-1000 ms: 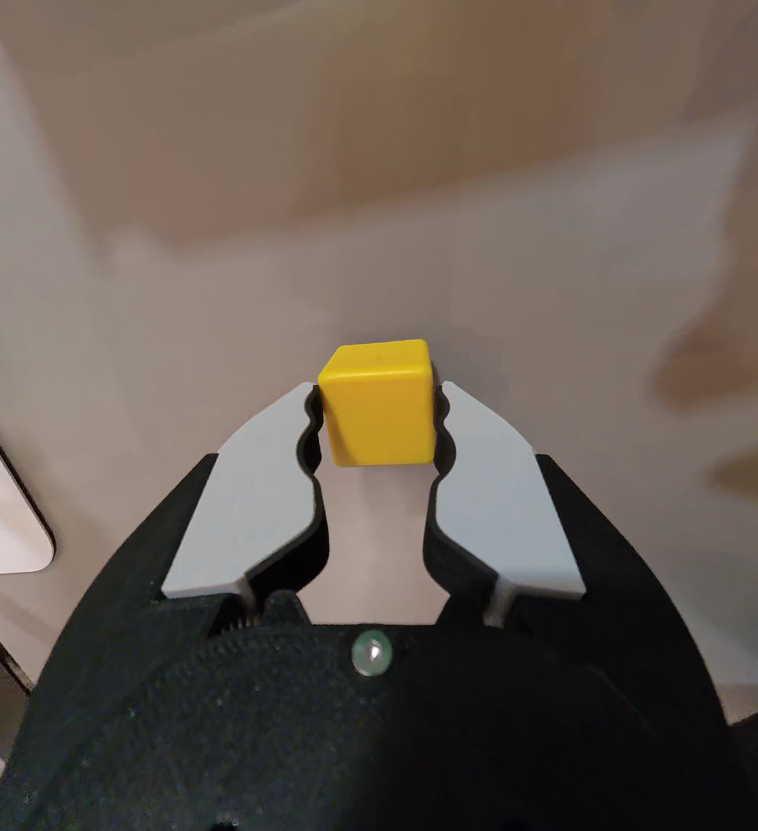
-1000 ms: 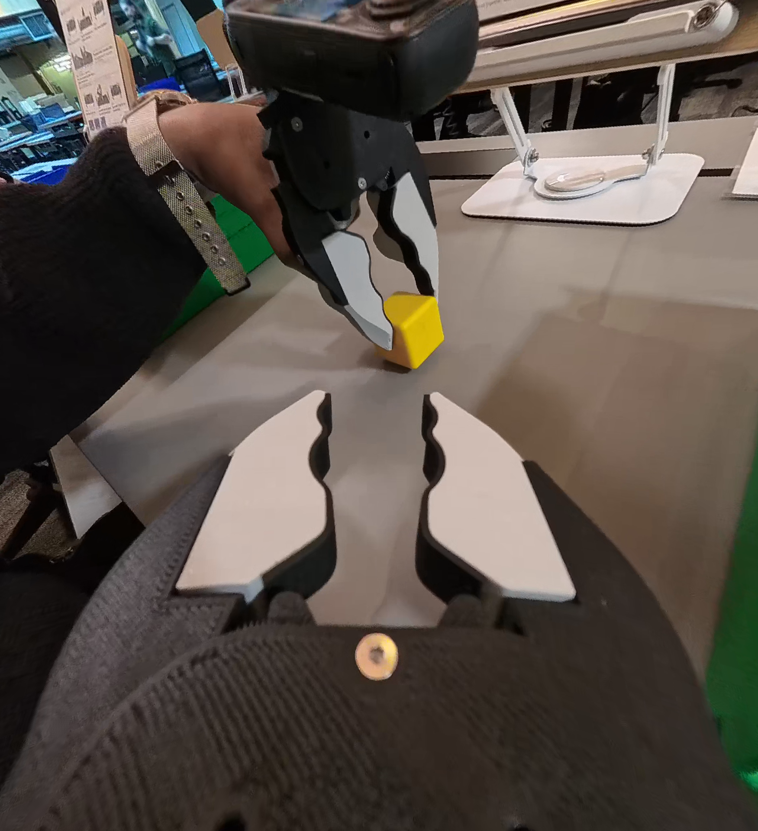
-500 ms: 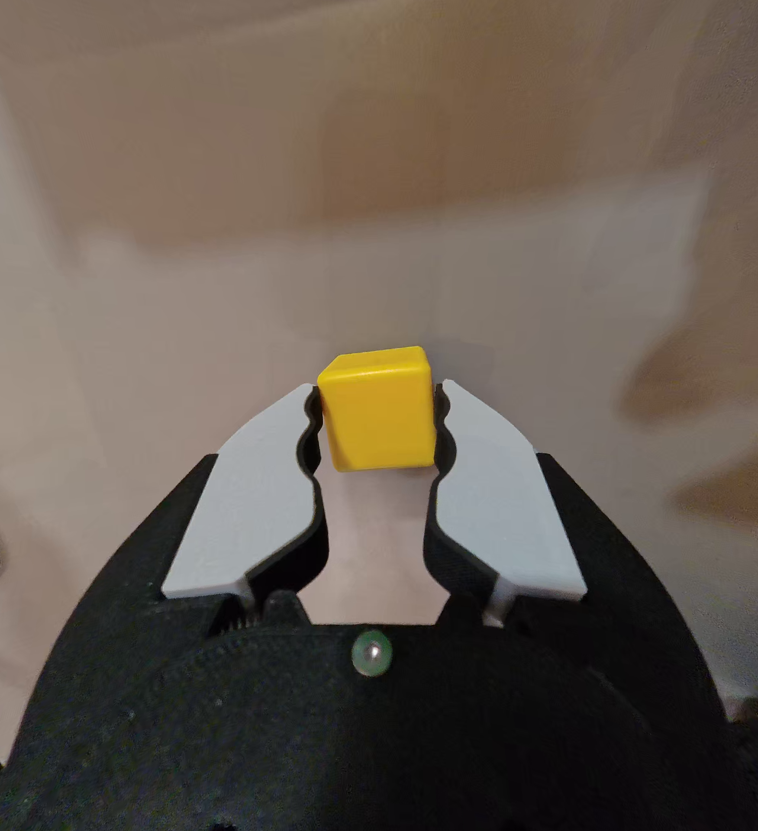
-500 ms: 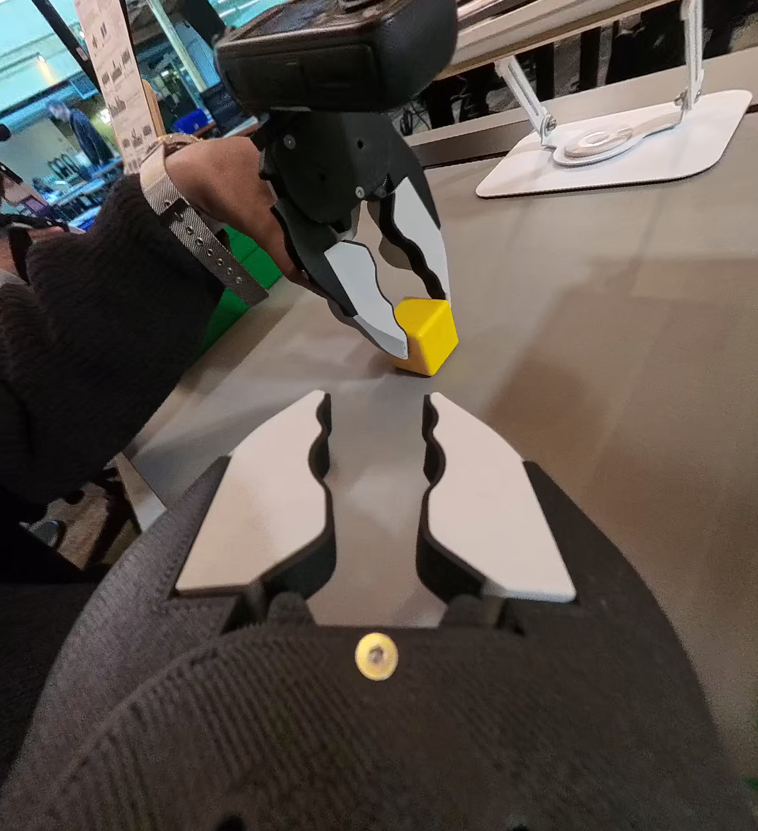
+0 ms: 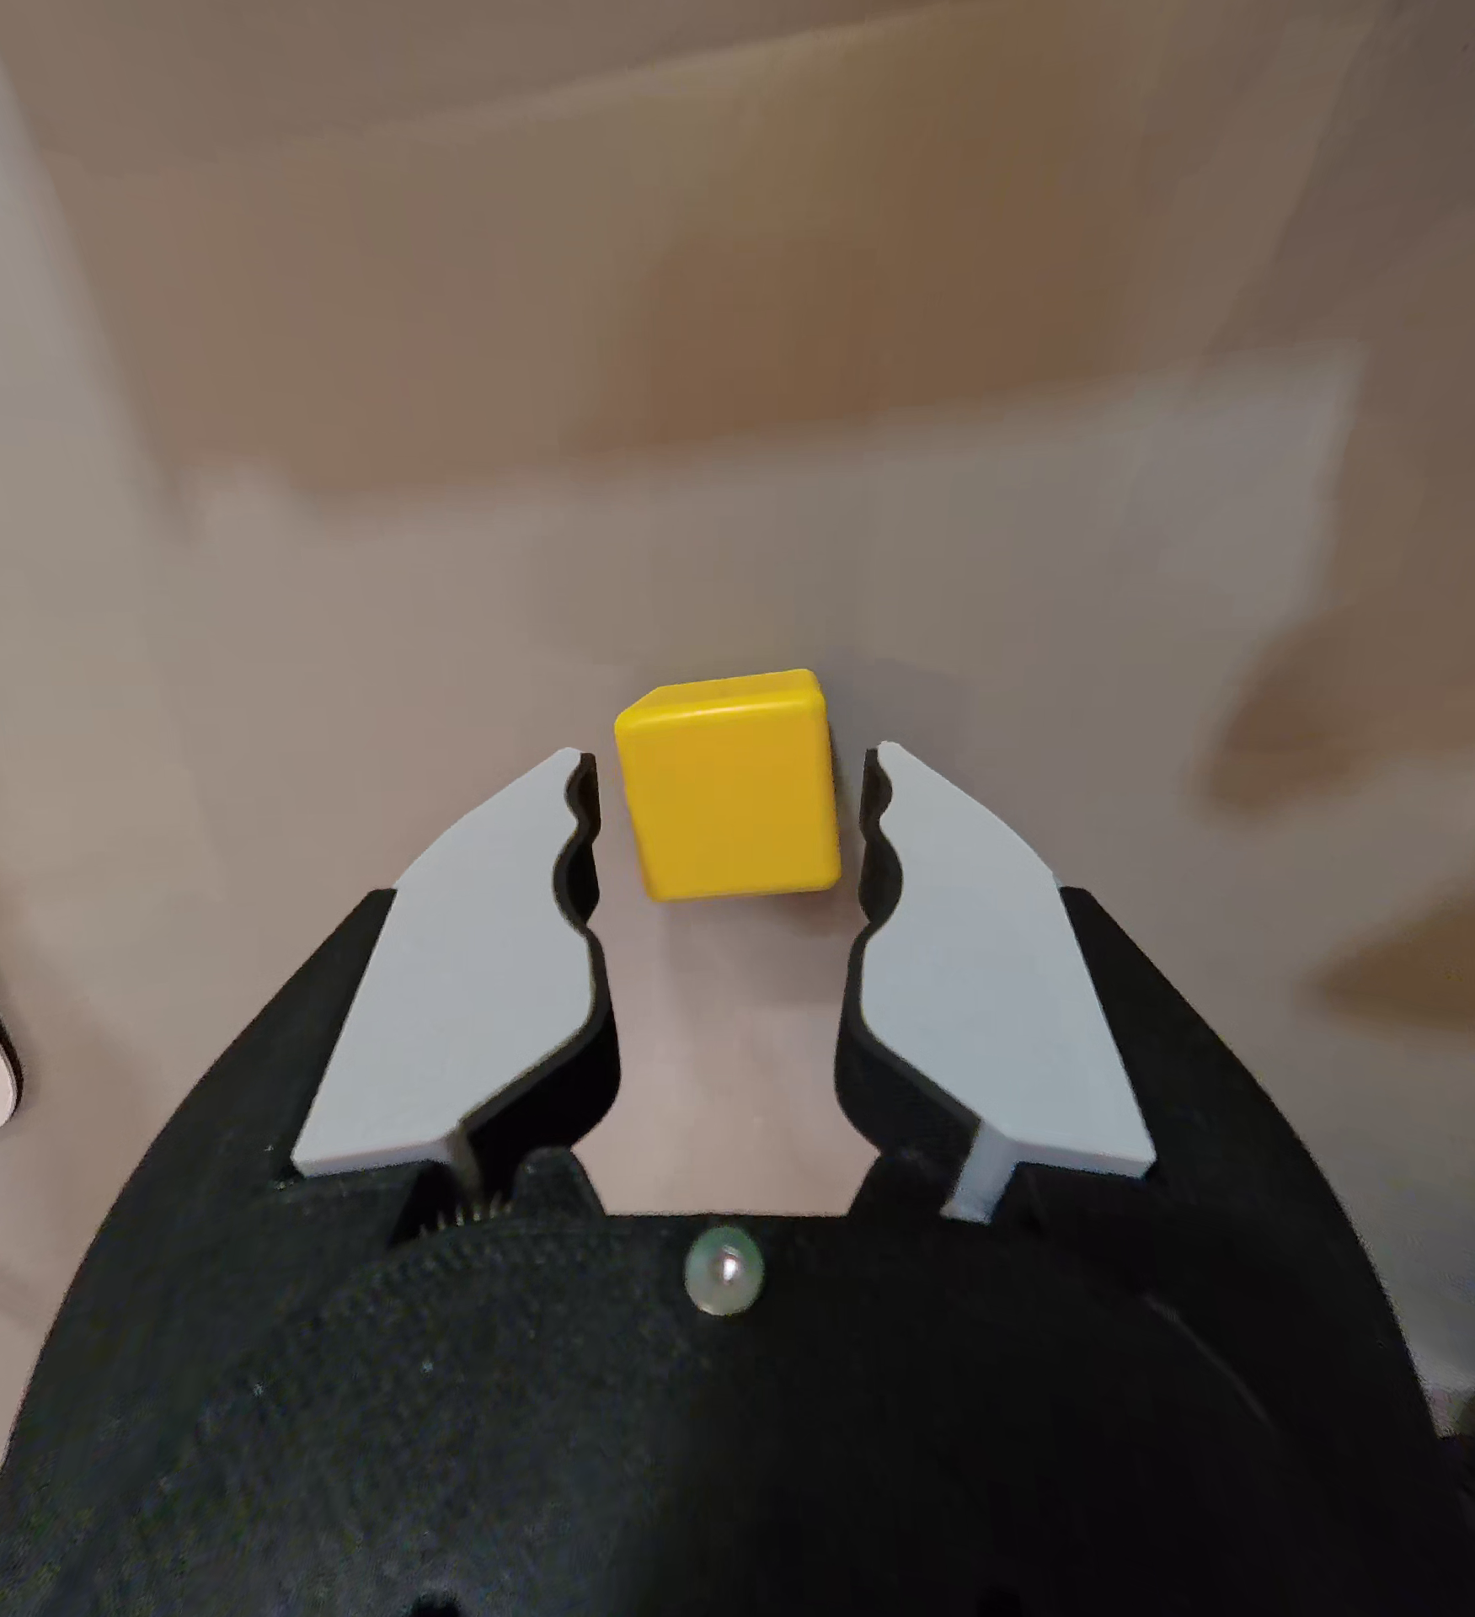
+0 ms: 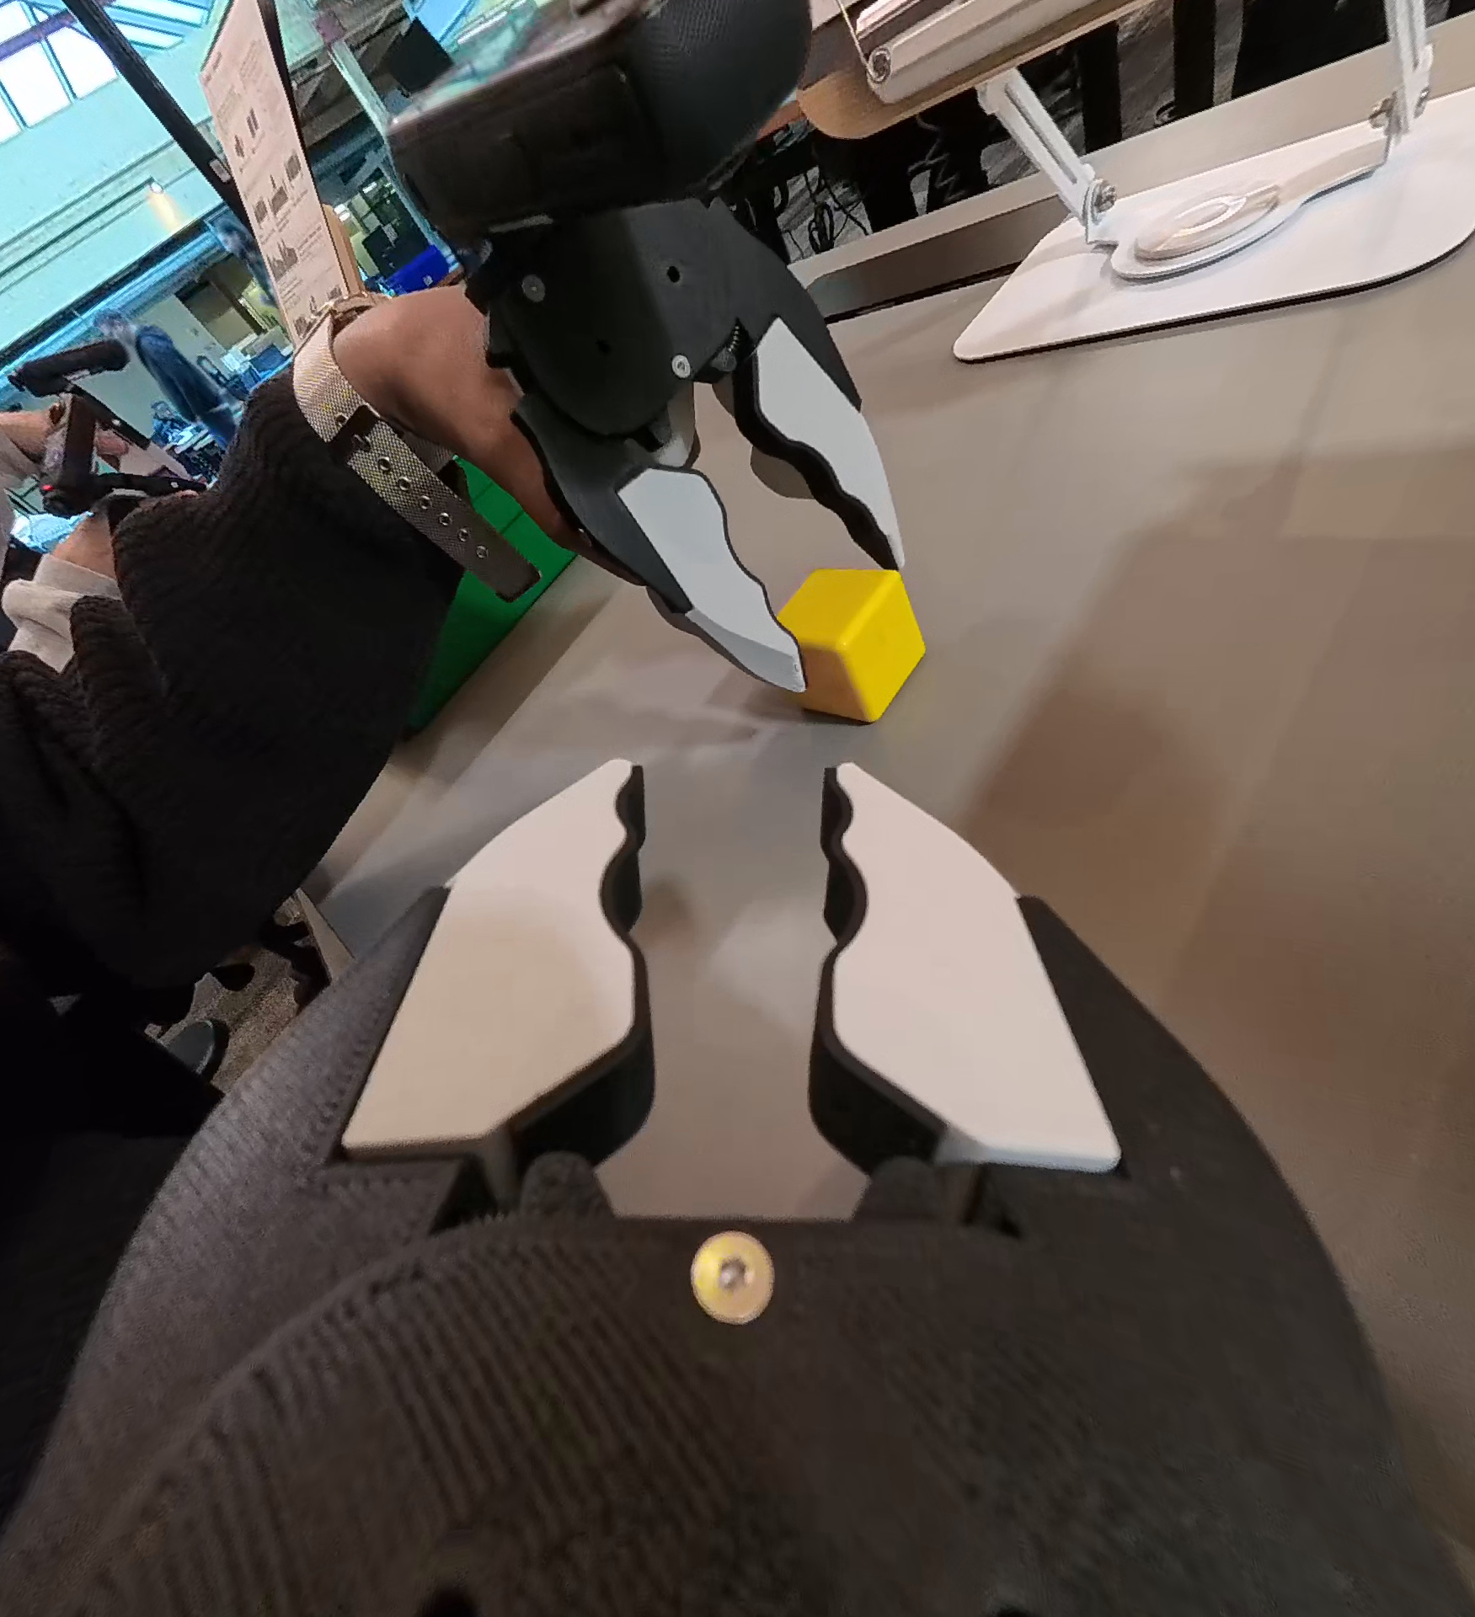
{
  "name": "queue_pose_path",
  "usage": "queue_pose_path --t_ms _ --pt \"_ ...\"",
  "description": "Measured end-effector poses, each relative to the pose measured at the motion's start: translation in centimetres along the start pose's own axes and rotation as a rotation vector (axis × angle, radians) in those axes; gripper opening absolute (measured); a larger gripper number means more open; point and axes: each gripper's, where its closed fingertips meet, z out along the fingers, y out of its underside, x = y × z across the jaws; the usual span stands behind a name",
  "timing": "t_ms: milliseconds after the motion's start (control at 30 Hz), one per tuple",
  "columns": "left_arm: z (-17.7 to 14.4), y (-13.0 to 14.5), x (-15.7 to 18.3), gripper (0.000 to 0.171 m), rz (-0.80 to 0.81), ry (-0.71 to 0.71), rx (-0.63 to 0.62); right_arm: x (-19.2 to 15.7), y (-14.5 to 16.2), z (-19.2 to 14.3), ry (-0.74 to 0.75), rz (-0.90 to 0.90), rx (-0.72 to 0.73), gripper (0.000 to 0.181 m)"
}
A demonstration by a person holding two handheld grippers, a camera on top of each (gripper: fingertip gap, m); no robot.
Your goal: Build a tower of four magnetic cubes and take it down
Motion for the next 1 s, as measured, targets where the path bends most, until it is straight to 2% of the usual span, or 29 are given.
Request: queue_pose_path --t_ms 533,1000 --pt "0.33 0.07 0.48 0.052 0.020 0.024 -0.004 0.04 0.09 0.04 -0.018 0.044 -0.005 0.040" --pt "0.04 -0.21 0.21 0.054 -0.017 0.021 0.028 -0.22 0.25 0.15 -0.038 0.052 -0.014 0.041"
